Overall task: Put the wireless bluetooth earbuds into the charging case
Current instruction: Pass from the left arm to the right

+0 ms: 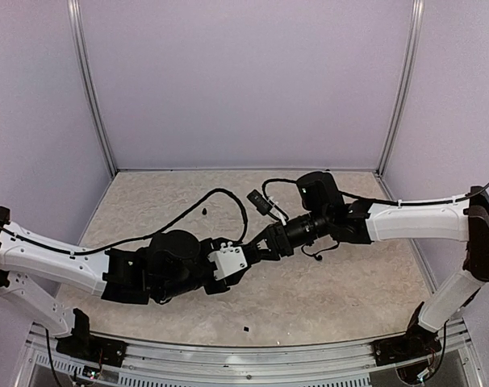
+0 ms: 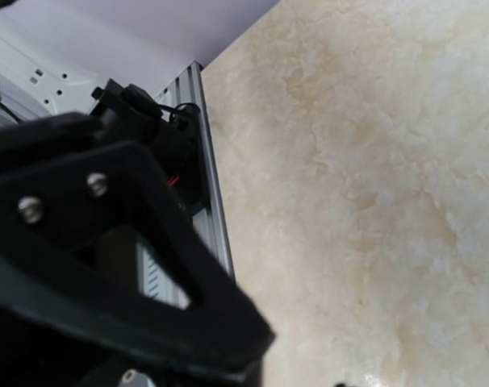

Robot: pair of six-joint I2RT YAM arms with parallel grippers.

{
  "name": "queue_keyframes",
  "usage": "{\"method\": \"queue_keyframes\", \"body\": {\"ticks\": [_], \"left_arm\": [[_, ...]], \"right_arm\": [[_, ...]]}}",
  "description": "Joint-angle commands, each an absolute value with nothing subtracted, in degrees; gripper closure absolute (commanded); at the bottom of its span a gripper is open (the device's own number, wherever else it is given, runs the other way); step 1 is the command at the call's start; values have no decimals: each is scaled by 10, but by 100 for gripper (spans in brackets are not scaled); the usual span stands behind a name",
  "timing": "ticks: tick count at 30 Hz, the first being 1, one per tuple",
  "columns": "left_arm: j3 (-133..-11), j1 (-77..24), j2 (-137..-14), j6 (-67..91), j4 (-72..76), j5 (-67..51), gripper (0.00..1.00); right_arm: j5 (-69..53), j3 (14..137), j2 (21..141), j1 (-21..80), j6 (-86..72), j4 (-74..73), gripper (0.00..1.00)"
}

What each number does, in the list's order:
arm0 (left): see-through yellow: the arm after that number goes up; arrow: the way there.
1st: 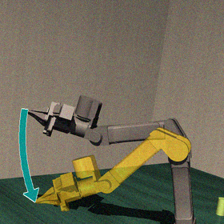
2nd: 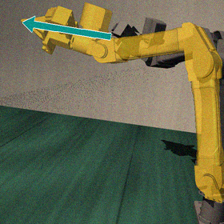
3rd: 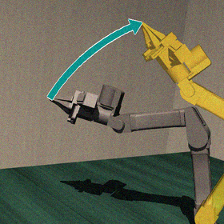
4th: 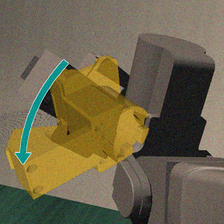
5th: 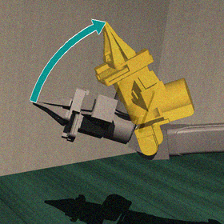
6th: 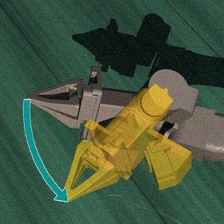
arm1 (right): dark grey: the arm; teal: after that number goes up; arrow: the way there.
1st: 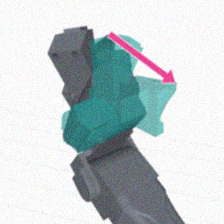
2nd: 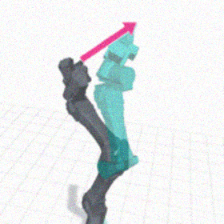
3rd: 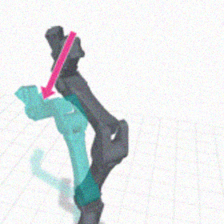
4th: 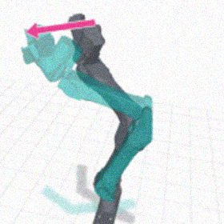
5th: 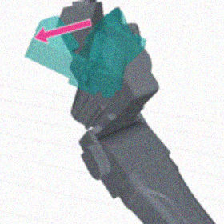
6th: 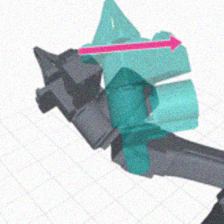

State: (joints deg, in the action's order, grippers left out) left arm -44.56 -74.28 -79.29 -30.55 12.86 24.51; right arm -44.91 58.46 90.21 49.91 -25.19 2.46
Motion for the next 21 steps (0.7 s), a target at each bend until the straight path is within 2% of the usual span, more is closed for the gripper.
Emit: {"method": "queue_keyframes", "body": {"ticks": [1, 5, 7, 11, 14, 21], "left_arm": [[-466, -748, -797, -315, 144, 255, 63], [-466, -748, -796, -313, 143, 256, 62], [-465, -748, -796, -309, 143, 260, 60], [-459, -747, -788, -293, 151, 271, 51], [-450, -744, -770, -279, 156, 269, 40], [-413, -737, -693, -220, 175, 255, 24]], "right_arm": [[-442, 605, 914, 507, -254, 29, 55], [-441, 607, 919, 510, -255, 29, 64], [-438, 608, 919, 510, -255, 28, 73], [-444, 608, 917, 509, -255, 31, 82], [-446, 606, 911, 508, -257, 38, 84], [-436, 598, 880, 495, -235, 47, 85]]}}
